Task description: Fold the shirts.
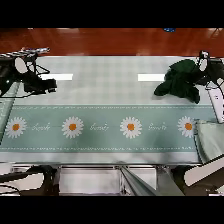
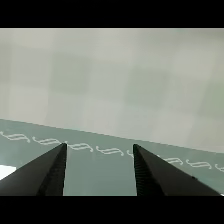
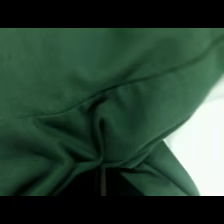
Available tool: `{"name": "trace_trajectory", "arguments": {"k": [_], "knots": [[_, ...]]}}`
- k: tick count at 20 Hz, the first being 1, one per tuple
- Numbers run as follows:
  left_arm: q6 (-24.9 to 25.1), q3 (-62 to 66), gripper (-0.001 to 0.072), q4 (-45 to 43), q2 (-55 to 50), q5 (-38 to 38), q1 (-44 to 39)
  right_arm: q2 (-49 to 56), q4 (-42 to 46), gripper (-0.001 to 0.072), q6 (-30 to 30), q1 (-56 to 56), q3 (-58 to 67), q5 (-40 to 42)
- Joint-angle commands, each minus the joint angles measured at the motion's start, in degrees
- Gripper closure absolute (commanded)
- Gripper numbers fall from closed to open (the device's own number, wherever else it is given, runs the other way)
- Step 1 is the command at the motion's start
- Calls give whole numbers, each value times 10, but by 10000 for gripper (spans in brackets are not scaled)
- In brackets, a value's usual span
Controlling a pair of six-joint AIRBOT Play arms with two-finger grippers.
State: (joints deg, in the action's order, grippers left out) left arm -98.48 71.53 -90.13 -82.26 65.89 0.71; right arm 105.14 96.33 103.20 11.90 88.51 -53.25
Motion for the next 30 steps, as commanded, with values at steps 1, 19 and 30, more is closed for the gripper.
{"name": "trace_trajectory", "arguments": {"k": [1,19,30], "knots": [[28,6,199,25,7,30,3,-7,-82,692,-80,1,35,-65],[57,-259,199,193,527,-9,3,-394,-172,692,-211,-144,263,-39],[55,-296,199,210,530,-120,8,-417,-195,692,-214,-423,188,-109]]}}
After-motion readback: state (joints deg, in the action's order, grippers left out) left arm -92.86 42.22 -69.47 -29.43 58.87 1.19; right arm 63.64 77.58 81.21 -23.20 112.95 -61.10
